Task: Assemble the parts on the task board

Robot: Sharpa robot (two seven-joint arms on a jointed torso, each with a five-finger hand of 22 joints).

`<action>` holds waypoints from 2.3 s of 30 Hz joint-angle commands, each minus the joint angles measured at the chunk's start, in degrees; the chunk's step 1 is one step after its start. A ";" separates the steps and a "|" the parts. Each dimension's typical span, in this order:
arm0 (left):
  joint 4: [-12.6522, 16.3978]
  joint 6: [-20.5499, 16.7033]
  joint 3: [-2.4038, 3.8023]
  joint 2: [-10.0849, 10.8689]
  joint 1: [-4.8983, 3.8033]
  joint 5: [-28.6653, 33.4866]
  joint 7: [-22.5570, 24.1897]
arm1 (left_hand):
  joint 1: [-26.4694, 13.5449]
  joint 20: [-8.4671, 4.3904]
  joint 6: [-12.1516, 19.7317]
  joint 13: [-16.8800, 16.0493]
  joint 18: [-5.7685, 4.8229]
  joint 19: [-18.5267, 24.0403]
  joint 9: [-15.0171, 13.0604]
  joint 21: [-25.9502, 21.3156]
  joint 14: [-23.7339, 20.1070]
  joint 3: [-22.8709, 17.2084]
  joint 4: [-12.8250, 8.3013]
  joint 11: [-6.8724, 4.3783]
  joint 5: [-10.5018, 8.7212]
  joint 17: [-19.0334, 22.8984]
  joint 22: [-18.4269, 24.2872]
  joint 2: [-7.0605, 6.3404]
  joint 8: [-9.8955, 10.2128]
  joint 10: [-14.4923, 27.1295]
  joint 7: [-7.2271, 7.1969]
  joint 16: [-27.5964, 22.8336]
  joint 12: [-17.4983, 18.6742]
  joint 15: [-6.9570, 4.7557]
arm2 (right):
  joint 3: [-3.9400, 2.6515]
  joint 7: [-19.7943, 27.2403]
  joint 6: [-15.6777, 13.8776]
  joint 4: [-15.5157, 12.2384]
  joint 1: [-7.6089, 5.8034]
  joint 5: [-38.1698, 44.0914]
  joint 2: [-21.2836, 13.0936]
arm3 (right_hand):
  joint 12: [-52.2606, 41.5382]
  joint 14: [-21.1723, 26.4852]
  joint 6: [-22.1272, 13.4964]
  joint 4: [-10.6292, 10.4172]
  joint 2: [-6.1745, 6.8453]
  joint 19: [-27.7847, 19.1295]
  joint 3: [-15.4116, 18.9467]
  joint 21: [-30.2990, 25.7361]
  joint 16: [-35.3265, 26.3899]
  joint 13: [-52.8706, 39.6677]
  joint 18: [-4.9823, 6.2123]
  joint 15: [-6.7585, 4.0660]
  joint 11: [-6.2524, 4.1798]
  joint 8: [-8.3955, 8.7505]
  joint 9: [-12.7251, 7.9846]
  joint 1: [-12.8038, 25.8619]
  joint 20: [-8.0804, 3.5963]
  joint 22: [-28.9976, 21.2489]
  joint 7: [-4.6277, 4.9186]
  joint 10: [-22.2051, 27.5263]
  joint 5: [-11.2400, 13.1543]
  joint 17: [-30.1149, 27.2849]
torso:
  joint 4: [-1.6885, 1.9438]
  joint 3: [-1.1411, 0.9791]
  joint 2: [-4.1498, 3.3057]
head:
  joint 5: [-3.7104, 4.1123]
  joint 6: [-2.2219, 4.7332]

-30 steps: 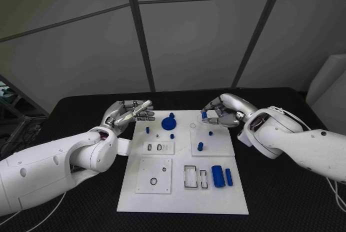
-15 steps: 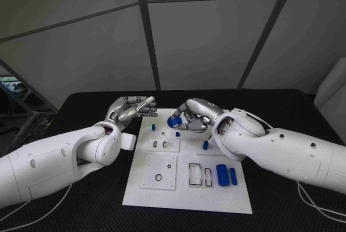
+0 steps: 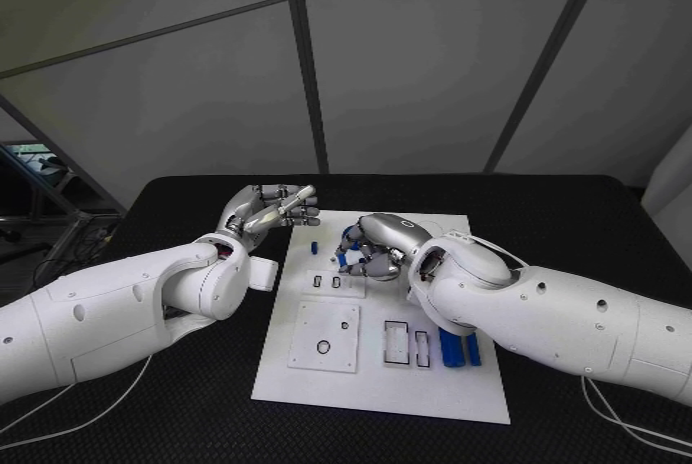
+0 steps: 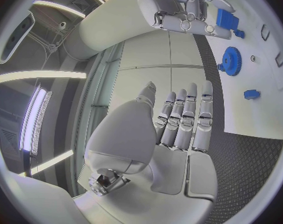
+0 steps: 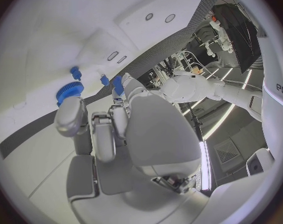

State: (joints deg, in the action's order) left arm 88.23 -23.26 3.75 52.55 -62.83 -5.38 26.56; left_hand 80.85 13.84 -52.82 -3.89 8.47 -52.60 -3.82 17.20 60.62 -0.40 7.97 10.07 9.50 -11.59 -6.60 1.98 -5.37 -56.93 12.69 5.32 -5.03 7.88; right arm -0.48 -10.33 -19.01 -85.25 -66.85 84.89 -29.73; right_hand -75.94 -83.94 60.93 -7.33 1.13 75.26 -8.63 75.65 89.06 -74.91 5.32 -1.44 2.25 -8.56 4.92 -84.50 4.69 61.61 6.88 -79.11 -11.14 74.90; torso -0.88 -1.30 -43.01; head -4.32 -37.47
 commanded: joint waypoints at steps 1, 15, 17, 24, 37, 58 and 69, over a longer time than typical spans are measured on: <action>0.18 -0.02 0.05 -0.10 -0.10 -0.32 0.11 | 0.36 -0.03 -0.29 0.02 1.90 0.38 0.05 -0.20 -0.41 -0.01 -0.36 0.21 -0.02 -0.10 0.07 0.39 0.37 -0.37 0.26 -0.39 0.35 -0.06 | 0.21 -3.40 1.54 0.00 0.36 2.31 0.41 | -0.15 -5.55 0.16 -0.22 0.03 -0.26 -0.02 -0.33 -0.11 -0.37 0.22 -0.18 0.13 -0.18 0.16 0.44 -0.11 -0.01 0.26 0.20 -0.26 12.96 | -0.06 -0.05 -0.09 | -0.10 -0.28; 0.90 0.57 0.06 -0.10 -0.11 -0.32 0.07 | 0.43 0.08 -0.30 0.03 1.88 0.96 0.06 -0.65 -0.40 -0.23 -0.56 0.27 -0.01 -0.20 0.32 0.41 0.51 -0.37 0.32 -0.67 0.47 0.01 | 0.60 -4.69 3.28 0.73 1.36 2.42 0.92 | -0.18 -5.54 0.17 -0.36 0.37 -0.23 0.13 -0.33 -0.13 -0.40 0.21 -0.16 0.14 -0.21 0.15 0.94 -0.07 0.02 0.26 0.14 -0.17 12.92 | -0.03 0.00 -0.02 | -0.43 -1.05; 0.94 0.63 0.06 -0.10 -0.11 -0.32 0.08 | 0.43 0.08 -0.30 0.03 1.88 0.97 0.06 -0.66 -0.40 -0.24 -0.56 0.27 -0.01 -0.21 0.33 0.40 0.52 -0.36 0.32 -0.67 0.47 0.01 | 0.63 -4.80 3.37 0.88 1.38 2.42 0.99 | -0.18 -5.54 0.17 -0.36 0.37 -0.23 0.13 -0.33 -0.13 -0.40 0.21 -0.16 0.14 -0.21 0.15 0.94 -0.07 0.02 0.26 0.14 -0.17 12.92 | -0.05 -0.01 0.00 | -0.42 -1.05; 1.03 0.78 0.06 -0.11 -0.13 -0.32 0.08 | 0.43 0.08 -0.30 0.03 1.88 0.97 0.06 -0.66 -0.40 -0.24 -0.56 0.27 -0.01 -0.21 0.33 0.40 0.52 -0.36 0.32 -0.67 0.47 0.01 | 0.75 -5.18 3.65 1.47 1.41 2.42 1.41 | -0.07 -5.54 0.12 -0.39 0.50 -0.28 0.18 -0.38 -0.14 -0.29 0.23 -0.16 0.15 -0.20 0.14 1.08 -0.06 -0.07 0.27 0.23 -0.09 12.90 | -0.01 0.01 -0.02 | -0.34 -1.10; 1.04 0.90 0.06 -0.15 -0.15 -0.32 0.01 | 0.44 0.09 -0.30 0.03 1.89 1.00 0.06 -0.69 -0.38 -0.26 -0.59 0.27 -0.01 -0.22 0.35 0.40 0.53 -0.36 0.32 -0.69 0.48 0.02 | 1.36 -5.37 4.46 2.00 1.42 2.42 1.90 | 0.30 -5.52 -0.56 -0.45 0.98 -0.56 0.27 -0.69 -0.20 0.04 0.32 -0.06 0.30 0.14 -0.03 1.52 0.00 -0.56 0.48 0.56 0.10 12.80 | -0.08 -0.07 -0.04 | -0.43 -1.49; 0.80 0.91 0.06 -0.22 -0.16 -0.32 -0.04 | 0.44 0.09 -0.30 0.03 1.89 1.00 0.06 -0.69 -0.38 -0.26 -0.59 0.27 -0.01 -0.22 0.35 0.40 0.53 -0.36 0.32 -0.69 0.48 0.02 | 1.47 -6.55 7.17 2.02 1.42 3.43 1.75 | 0.91 -5.46 -1.84 -0.11 2.32 -0.82 0.46 -1.01 -0.33 0.56 0.39 0.31 0.77 0.77 -0.35 1.84 0.29 -1.01 1.06 1.16 0.26 12.58 | -0.06 -0.04 -0.03 | -0.40 -1.61; 0.77 0.97 0.06 -0.18 -0.16 -0.32 -0.07 | 0.44 0.09 -0.30 0.03 1.89 1.00 0.06 -0.69 -0.38 -0.26 -0.59 0.27 -0.01 -0.22 0.35 0.40 0.53 -0.36 0.32 -0.69 0.48 0.02 | 1.47 -6.73 7.11 2.08 1.42 4.12 1.71 | 1.42 -5.44 -3.38 0.14 3.32 -1.03 0.61 -1.29 -0.38 1.00 0.44 0.73 1.29 1.53 -0.69 2.13 0.65 -1.36 1.63 1.74 0.27 12.52 | -0.02 -0.04 -0.04 | -0.34 -1.76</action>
State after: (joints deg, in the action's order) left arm 88.96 -22.96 3.75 52.41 -62.88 -5.38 26.30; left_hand 81.07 13.94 -53.03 -3.89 11.76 -52.10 -3.82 16.76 60.62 -0.72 7.65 10.27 9.50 -11.74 -6.31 2.20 -5.15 -57.13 12.90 4.99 -4.77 7.87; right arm 0.74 -15.92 -13.68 -83.39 -65.62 88.36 -27.94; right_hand -74.72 -83.94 57.91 -7.37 3.91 74.64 -8.23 74.67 89.05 -73.95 5.33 -1.01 3.59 -7.27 4.33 -82.33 5.32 60.33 8.60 -77.78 -10.97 74.92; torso -0.94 -1.33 -43.02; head -4.66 -39.20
